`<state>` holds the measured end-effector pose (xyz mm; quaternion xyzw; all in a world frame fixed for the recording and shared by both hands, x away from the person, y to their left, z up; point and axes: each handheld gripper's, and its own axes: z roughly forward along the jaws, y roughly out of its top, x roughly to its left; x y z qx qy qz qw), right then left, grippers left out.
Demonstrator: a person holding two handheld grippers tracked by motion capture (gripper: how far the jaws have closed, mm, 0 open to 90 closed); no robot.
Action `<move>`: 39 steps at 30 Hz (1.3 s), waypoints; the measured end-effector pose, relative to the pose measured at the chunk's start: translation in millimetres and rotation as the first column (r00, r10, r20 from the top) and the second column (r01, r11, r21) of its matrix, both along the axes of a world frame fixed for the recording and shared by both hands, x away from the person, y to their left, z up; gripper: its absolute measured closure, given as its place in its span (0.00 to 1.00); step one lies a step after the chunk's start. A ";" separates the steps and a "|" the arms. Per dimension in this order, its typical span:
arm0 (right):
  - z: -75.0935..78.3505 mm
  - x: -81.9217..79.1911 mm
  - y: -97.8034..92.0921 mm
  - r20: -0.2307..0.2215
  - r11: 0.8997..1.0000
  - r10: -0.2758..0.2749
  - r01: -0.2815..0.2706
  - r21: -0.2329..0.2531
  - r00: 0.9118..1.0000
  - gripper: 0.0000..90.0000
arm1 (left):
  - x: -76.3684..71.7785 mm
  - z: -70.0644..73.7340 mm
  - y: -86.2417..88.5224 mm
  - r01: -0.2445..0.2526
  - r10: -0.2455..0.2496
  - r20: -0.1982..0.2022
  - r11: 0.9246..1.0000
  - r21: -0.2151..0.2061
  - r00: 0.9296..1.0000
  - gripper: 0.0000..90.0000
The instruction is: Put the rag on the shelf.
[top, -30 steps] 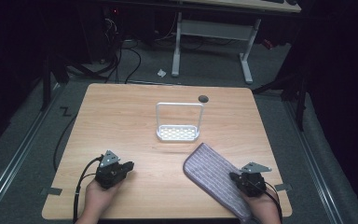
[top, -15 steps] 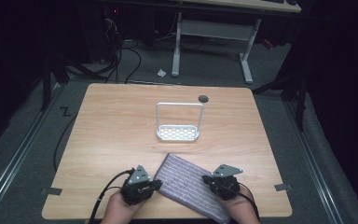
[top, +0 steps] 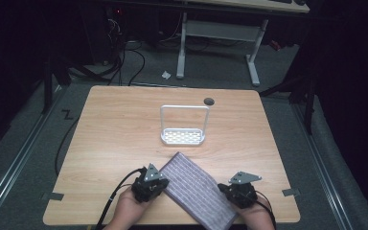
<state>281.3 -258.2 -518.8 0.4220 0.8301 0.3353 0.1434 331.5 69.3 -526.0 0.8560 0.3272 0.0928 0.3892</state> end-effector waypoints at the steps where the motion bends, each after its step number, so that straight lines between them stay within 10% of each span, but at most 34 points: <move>1: 0.1 -4.7 5.8 0.001 1.000 0.029 -0.029 -0.003 1.000 1.00 | 7.7 0.1 3.1 -0.024 0.024 0.001 1.000 0.002 1.000 0.95; 8: -1.0 -15.9 30.3 -0.006 0.993 0.108 -0.108 0.049 0.994 1.00 | 38.1 3.2 13.9 -0.157 0.158 0.020 0.987 -0.031 0.987 0.88; 13: 11.2 10.6 47.1 0.079 0.994 0.099 -0.103 0.044 0.992 0.99 | 16.9 10.2 15.8 -0.111 0.113 0.010 0.990 -0.086 0.994 0.78; 20: 2.1 51.0 84.8 0.060 0.995 0.101 -0.102 0.018 0.993 0.99 | 9.8 -2.8 12.5 -0.089 0.089 0.000 0.995 -0.049 0.996 0.75; 30: -4.2 -7.4 68.1 0.031 0.985 0.170 -0.171 0.019 0.985 0.95 | -4.6 -2.3 4.2 -0.013 0.008 -0.042 0.994 -0.105 0.999 0.63; 39: 0.4 -2.4 56.1 0.065 0.989 0.122 -0.127 0.079 0.990 0.91 | 26.6 4.0 2.8 -0.160 0.165 0.039 0.981 -0.108 0.985 0.60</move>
